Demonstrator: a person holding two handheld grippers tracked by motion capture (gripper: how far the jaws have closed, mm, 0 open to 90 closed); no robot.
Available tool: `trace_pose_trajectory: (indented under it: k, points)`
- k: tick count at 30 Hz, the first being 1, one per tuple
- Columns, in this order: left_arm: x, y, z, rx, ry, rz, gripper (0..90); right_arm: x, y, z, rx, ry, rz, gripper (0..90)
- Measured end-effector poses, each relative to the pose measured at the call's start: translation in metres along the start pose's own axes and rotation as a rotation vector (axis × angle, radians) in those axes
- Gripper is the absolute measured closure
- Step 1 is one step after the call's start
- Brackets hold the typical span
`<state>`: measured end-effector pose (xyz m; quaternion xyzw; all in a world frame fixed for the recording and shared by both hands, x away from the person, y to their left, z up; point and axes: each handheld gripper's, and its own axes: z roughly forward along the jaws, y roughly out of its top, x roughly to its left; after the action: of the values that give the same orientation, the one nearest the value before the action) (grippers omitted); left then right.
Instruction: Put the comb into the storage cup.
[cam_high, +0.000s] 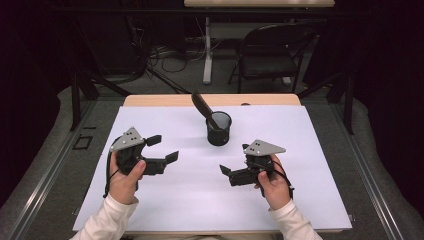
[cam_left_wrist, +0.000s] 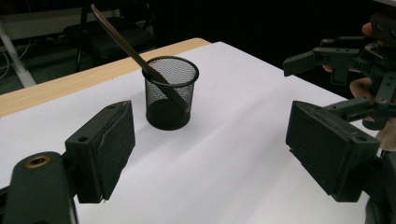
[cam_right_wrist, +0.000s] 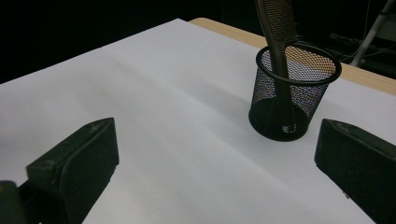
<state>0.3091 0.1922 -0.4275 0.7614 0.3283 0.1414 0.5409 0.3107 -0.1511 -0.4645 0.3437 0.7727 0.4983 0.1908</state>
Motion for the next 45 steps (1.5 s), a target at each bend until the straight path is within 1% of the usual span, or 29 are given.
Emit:
trace_pose_trajectory:
  k: [1,3,5,7,13,15,18,21,23,26,27,34,38,45]
  points:
    - [0.000,-0.002,0.000,-0.001,0.000,-0.005,16.1,0.000,0.000,0.000,-0.001,0.000,-0.001,0.0]
    - [0.000,-0.008,-0.002,0.005,0.004,0.002,16.1,0.000,0.000,0.000,-0.002,-0.001,-0.002,0.0]
    - [0.000,-0.012,-0.004,0.000,0.009,0.006,16.1,0.000,0.000,0.000,0.000,-0.003,-0.003,0.0]
    - [0.000,-0.017,-0.006,-0.015,0.007,-0.003,16.1,0.000,0.000,0.000,0.000,-0.003,-0.004,0.0]
    - [0.000,-0.033,-0.010,-0.023,-0.001,-0.006,16.0,0.000,-0.001,0.000,0.000,-0.005,-0.005,0.0]
    - [0.000,-0.039,-0.012,-0.027,0.009,-0.012,16.0,0.000,-0.001,0.000,0.000,-0.005,-0.005,0.0]
    - [0.003,-0.047,-0.014,-0.030,0.016,-0.021,16.0,0.000,-0.001,0.000,-0.004,-0.007,-0.005,0.0]
    - [0.005,-0.054,-0.017,-0.043,0.015,-0.017,16.1,0.000,-0.001,0.000,-0.002,-0.006,-0.005,0.0]
    - [0.007,-0.058,-0.018,-0.049,0.004,-0.016,16.0,0.000,-0.001,0.000,-0.001,-0.007,-0.006,0.0]
    - [0.008,-0.063,-0.020,-0.055,0.005,-0.015,16.1,0.000,-0.001,0.000,-0.001,-0.009,-0.004,0.0]
    - [0.008,-0.064,-0.020,-0.049,0.007,-0.011,16.0,0.000,-0.001,0.000,-0.002,-0.009,-0.006,0.0]
    - [0.012,-0.072,-0.021,-0.049,0.019,-0.032,16.0,0.000,-0.002,0.001,0.001,-0.009,-0.008,0.0]
    - [0.016,-0.078,-0.022,-0.052,0.026,-0.034,16.0,0.000,-0.002,0.000,-0.001,-0.010,-0.009,0.0]
    - [0.027,-0.086,-0.023,-0.063,0.057,-0.051,16.0,0.000,-0.002,0.001,0.000,-0.011,-0.011,0.0]
